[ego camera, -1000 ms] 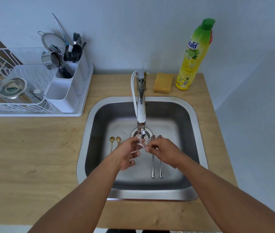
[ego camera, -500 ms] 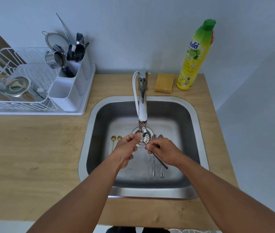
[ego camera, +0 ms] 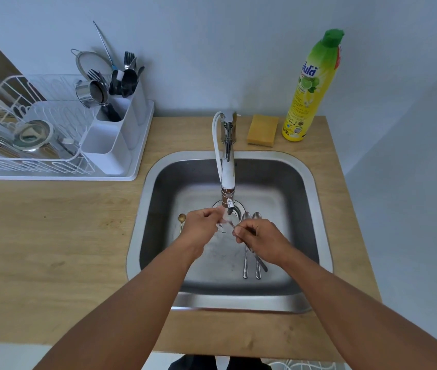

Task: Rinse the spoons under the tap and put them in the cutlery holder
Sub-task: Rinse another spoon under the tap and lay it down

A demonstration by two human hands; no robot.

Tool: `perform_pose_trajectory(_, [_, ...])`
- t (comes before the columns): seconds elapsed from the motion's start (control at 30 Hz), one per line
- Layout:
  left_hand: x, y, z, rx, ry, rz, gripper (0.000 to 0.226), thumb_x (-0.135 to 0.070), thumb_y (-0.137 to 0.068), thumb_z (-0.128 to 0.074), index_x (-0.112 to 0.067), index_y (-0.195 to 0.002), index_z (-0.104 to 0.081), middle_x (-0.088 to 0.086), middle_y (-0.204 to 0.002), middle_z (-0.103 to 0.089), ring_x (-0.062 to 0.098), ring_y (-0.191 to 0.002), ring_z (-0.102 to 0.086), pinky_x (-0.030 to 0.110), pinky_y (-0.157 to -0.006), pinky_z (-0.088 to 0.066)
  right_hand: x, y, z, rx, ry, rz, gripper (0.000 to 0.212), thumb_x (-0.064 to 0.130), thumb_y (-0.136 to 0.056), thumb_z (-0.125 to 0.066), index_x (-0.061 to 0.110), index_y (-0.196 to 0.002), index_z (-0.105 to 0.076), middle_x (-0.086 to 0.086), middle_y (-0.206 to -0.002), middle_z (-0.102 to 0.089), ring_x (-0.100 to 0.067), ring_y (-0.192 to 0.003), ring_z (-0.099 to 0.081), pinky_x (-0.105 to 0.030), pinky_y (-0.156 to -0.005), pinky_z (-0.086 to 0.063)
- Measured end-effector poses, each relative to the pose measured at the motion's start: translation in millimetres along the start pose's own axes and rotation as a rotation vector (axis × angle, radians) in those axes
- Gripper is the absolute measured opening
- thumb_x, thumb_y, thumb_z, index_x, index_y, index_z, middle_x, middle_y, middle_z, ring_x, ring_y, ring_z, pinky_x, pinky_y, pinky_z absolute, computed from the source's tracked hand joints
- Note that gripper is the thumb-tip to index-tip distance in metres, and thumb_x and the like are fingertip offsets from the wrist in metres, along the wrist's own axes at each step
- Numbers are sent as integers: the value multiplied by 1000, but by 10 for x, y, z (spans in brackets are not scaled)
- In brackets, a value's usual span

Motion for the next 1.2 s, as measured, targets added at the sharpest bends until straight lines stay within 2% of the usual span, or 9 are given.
perform_pose_trajectory(0.1, [48,24,-14,100,-18,-7,18,-29,-102,-63,-24,-112,-77,-15,-82,-77,9,-68,-51,21,-55,-40,-7,-5,28,-5,-13,-18,20,25,-102,-65,27,-86,-75,6,-80,-76,-2,-56,-55,-23,-58,-48])
perform_pose_trajectory(0.2, [68,27,-15,188,-60,-96,26,-23,-101,-65,-29,-125,-74,-15,-86,-70,5,-69,-51,15,-59,-43,-24,4,26,25,-21,-29,16,25,-103,-64,22,-94,-77,4,-82,-76,4,-57,-58,-19,-59,-46])
perform_pose_trajectory(0.47, [-27,-70,12,120,-134,-249,4,-24,-92,-77,-25,-90,-75,-20,-69,-65,-4,-59,-53,16,-61,-42,-1,-8,-6,47,21,-5,19,26,-104,-62,23,-92,-76,12,-83,-76,1,-71,-65,-21,-70,-50])
perform_pose_trajectory(0.63, [-189,-19,19,25,-311,-444,13,-16,-99,-68,-23,-89,-75,-15,-74,-68,-4,-62,-57,8,-59,-40,21,-24,-7,76,81,-3,23,30,-103,-62,23,-83,-73,14,-84,-77,-12,-77,-70,-40,-81,-58])
perform_pose_trajectory(0.77, [-222,31,33,-54,-260,-459,9,-16,-97,-69,-22,-93,-75,-12,-81,-70,0,-69,-60,7,-61,-42,48,-56,8,81,77,-14,21,28,-102,-64,27,-83,-73,16,-84,-78,-5,-84,-73,-42,-92,-58])
perform_pose_trajectory(0.9, [-91,72,124,-182,-189,-406,10,-27,-100,-66,-24,-93,-72,-13,-83,-70,3,-77,-62,15,-65,-44,112,-87,27,21,-10,-23,13,27,-100,-65,28,-89,-72,13,-85,-80,-7,-82,-74,-37,-81,-58])
perform_pose_trajectory(1.0, [201,81,102,-76,-379,-277,13,-31,-102,-62,-23,-103,-73,-12,-94,-71,11,-90,-65,22,-75,-49,142,-160,45,-36,-126,-73,8,27,-96,-67,25,-91,-73,10,-85,-81,-9,-85,-76,-38,-82,-56])
perform_pose_trajectory(1.1, [457,97,-8,174,-435,-173,25,-31,-103,-61,-22,-123,-74,-8,-114,-73,11,-107,-65,29,-98,-49,163,-234,48,-109,-228,-116,11,27,-95,-71,25,-86,-76,15,-81,-78,5,-70,-67,-20,-73,-47])
perform_pose_trajectory(1.2, [437,120,-136,305,-276,-135,24,-29,-103,-63,-26,-125,-72,-8,-114,-74,7,-106,-67,22,-92,-48,152,-270,37,-178,-312,-157,15,21,-95,-73,25,-82,-77,19,-69,-72,9,-61,-61,-7,-61,-44])
Point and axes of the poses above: each hand's wrist, its own y-axis away from the middle knuckle, its own z-axis out of the back of the hand, x = y × z, the point moved 6 cm from there along -y, towards the middle knuckle
